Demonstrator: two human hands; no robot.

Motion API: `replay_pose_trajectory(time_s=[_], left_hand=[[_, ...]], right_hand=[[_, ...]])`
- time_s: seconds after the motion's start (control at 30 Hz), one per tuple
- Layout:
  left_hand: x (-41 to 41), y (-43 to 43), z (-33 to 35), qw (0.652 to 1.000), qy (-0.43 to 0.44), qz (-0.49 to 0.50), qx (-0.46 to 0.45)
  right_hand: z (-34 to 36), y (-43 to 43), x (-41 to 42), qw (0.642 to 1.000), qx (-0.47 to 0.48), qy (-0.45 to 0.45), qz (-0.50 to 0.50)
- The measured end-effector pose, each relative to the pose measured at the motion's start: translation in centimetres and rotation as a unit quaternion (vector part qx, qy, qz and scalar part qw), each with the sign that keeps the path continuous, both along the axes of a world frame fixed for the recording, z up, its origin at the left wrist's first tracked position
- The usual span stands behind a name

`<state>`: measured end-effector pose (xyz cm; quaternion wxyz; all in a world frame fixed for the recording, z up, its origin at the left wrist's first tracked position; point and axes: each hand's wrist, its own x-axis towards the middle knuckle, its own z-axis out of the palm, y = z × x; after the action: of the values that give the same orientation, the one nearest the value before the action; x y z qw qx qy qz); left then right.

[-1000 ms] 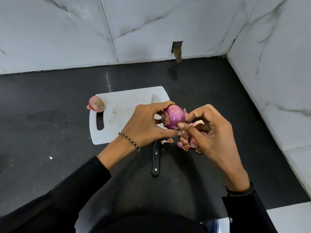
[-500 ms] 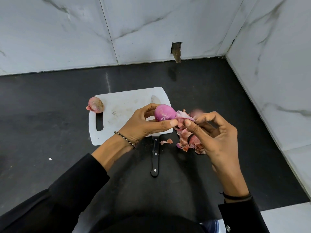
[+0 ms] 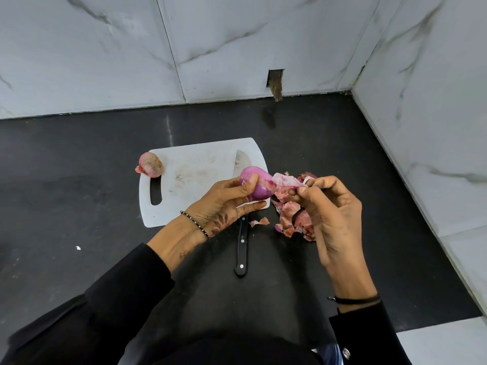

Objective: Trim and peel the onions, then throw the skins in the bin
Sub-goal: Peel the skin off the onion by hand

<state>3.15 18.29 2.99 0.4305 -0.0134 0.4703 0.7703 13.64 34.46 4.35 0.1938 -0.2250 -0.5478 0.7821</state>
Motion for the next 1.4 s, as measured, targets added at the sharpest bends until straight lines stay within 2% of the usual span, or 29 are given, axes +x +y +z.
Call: replay_pose_trajectory(time_s=[0.4, 0.5, 0.73, 0.93, 1.03, 1.2, 1.4], left_hand=[[0.5, -0.3, 0.8, 0.992, -0.091, 0.033, 0.082], [0.5, -0.8, 0.8, 0.988, -0.104, 0.03, 0.107], [0.7, -1.4, 0.2, 0.993, -0.071, -0.004, 0.095], [1.1, -1.5, 0.0, 0.994, -0.068, -0.015, 0.08], [1.2, -1.3, -0.5, 0.998, -0.043, 0.001, 0.051], [1.3, -1.2, -0.7, 0.998, 0.036, -0.007, 0.044], [1.2, -1.3, -0.1, 0.991, 0.111, -0.046, 0.054]], right_hand=[[-0.4, 0.5, 0.3, 0.996, -0.029, -0.035, -0.078], [-1.3, 1.3, 0.6, 0.992, 0.012, -0.082, -0.096], [-2.3, 1.7, 1.5, 0.98, 0.087, -0.127, -0.124], [-2.2, 1.4, 1.9, 0.953, 0.236, -0.176, -0.071], [-1.2, 0.7, 1.9, 0.954, 0.263, -0.138, -0.035], [1.1, -1.1, 2.0, 0.964, 0.26, 0.0, 0.054], [2.0, -1.4, 1.8, 0.91, 0.393, 0.062, 0.113]])
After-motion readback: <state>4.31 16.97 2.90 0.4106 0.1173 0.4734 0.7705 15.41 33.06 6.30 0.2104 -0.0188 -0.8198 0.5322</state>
